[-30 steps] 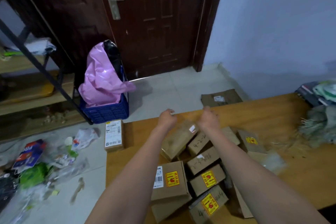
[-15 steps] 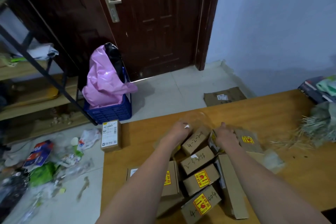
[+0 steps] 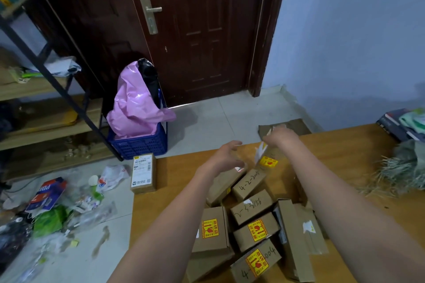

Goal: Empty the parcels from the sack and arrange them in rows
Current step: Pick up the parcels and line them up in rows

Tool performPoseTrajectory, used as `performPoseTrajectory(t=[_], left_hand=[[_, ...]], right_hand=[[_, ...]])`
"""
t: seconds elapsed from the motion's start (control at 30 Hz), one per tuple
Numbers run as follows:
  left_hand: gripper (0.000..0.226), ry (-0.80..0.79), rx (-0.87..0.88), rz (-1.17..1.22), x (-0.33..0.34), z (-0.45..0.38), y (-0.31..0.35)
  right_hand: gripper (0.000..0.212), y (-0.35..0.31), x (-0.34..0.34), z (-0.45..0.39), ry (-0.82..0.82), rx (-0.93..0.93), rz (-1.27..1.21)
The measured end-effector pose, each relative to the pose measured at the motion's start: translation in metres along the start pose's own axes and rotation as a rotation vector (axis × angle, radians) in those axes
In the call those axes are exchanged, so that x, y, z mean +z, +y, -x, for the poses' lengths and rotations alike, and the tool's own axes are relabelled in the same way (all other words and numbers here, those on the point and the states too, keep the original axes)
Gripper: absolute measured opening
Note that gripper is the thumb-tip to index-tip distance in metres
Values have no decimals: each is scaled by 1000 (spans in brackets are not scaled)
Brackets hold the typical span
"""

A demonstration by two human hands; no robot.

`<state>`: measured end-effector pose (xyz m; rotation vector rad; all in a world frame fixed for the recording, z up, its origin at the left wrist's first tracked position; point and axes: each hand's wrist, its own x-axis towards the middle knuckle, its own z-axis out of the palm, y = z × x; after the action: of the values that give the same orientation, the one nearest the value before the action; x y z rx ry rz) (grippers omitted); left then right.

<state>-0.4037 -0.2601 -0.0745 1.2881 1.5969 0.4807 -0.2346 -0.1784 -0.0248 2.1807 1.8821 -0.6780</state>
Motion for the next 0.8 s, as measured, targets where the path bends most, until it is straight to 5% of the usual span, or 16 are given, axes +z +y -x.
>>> performPoseTrajectory(t=[0.13, 0.3, 0.47, 0.57, 0.8], left_hand=[[94, 33, 137, -100, -9, 4, 6], [79, 339, 229, -141, -30, 12, -11], [65, 279, 61, 311, -70, 30, -50], [66, 253, -52, 551, -93, 38, -80], [62, 407, -204, 681, -113, 49, -120]], right_hand=[[43, -49, -24, 28, -141, -5, -122], [42, -92, -16, 53, -314, 8, -413], [63, -118, 9, 58, -371, -58, -793], [70, -124, 28, 58, -411, -171, -692], [77, -161, 81, 72, -402, -355, -480]])
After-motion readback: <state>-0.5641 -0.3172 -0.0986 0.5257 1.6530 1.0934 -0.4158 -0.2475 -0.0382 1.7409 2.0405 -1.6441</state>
